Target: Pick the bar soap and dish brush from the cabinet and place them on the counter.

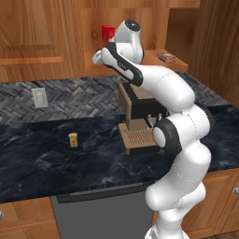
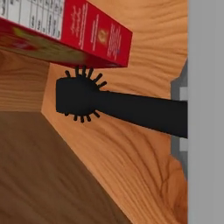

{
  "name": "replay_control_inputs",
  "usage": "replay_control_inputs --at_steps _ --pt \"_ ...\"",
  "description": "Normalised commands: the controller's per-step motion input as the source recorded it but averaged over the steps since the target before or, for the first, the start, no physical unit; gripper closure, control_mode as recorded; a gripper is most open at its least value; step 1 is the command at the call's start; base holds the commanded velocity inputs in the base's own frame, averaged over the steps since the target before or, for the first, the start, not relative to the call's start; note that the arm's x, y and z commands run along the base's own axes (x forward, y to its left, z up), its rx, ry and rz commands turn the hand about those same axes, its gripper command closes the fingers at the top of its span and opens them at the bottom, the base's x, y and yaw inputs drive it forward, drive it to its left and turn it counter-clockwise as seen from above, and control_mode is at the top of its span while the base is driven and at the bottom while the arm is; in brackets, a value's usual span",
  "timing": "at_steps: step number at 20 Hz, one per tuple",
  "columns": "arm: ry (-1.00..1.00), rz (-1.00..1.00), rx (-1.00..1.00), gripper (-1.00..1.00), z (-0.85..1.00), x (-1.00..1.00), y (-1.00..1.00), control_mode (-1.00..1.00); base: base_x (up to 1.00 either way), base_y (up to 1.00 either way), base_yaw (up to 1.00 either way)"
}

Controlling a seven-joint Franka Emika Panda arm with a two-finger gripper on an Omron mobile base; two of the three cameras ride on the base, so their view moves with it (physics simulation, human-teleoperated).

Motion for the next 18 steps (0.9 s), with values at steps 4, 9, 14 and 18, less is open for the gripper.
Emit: replay_control_inputs --at_steps 4,9,14,18 --pt "0.0 0.0 0.0 1.0 -0.1 -0.45 0.02 -1.0 0.0 0.0 0.0" --pt "0.0 0.0 0.0 1.0 -0.08 -0.69 0.05 -1.0 0.0 0.0 0.0" --pt "-0.01 0.0 0.0 1.0 -0.09 -0.88 0.0 -1.0 0.0 0.0 0.0" --pt "-0.03 0.0 0.0 1.0 -0.06 -1.0 0.0 -1.0 0.0 0.0 0.0"
